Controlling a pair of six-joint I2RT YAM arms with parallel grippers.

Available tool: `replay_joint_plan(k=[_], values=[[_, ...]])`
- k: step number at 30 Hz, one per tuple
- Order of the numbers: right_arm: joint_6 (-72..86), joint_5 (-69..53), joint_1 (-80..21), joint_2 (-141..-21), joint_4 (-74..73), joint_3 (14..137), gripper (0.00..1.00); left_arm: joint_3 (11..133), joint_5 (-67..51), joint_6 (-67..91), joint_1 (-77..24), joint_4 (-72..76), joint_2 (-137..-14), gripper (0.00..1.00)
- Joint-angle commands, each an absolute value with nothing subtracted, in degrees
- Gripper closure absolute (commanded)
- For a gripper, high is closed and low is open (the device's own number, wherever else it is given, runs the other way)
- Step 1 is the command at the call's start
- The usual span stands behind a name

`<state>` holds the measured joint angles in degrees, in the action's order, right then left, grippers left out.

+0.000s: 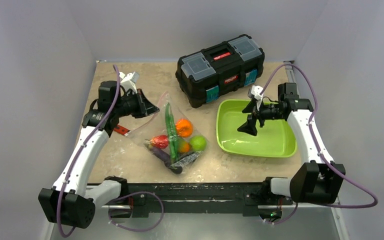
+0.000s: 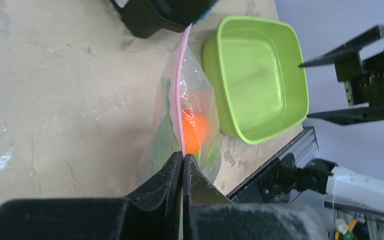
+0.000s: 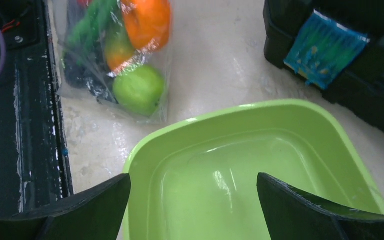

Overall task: Open the zip-top bag and remove the fake food
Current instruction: Pick up the zipper food storage bag at the center of the board.

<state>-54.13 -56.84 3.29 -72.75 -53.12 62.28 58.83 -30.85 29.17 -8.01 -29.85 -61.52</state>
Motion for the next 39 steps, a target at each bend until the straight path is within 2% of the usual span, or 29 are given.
replay_joint_plan(k=[1,6,10,15,21,26,39], values=[[-70.0,-64.5,1.2,-76.0,-65.6,69.9,0.01,63.3,-34.8,25.4,-11.1,-31.8,-62.2,1.0],[-69.6,-69.7,-4.7,-80.5,-62.7,74.2,0.01,64.7,-36.4,24.6,-14.5,-31.3,-63.0,1.0],[-57.7,-66.2,-10.2,-83.5,-53.2,76.6,0.01,64.2,-36.7,24.8,-16.9,-31.0,-63.8,1.0],[-56.5,-62.8,-14.0,-86.5,-52.4,80.3,0.01,62.3,-36.9,25.4,-19.0,-29.8,-62.9,1.0],[-66.6,-57.8,-14.6,-89.3,-60.4,87.8,0.01,60.5,-36.7,26.1,-21.3,-28.2,-61.8,1.0],[-69.2,-65.2,-14.7,-91.0,-61.0,86.7,0.01,58.7,-36.8,27.4,-22.5,-26.2,-60.8,1.0],[-68.0,-61.0,-15.3,-92.4,-59.9,96.2,0.01,57.1,-36.3,28.1,-24.9,-24.8,-60.2,1.0]])
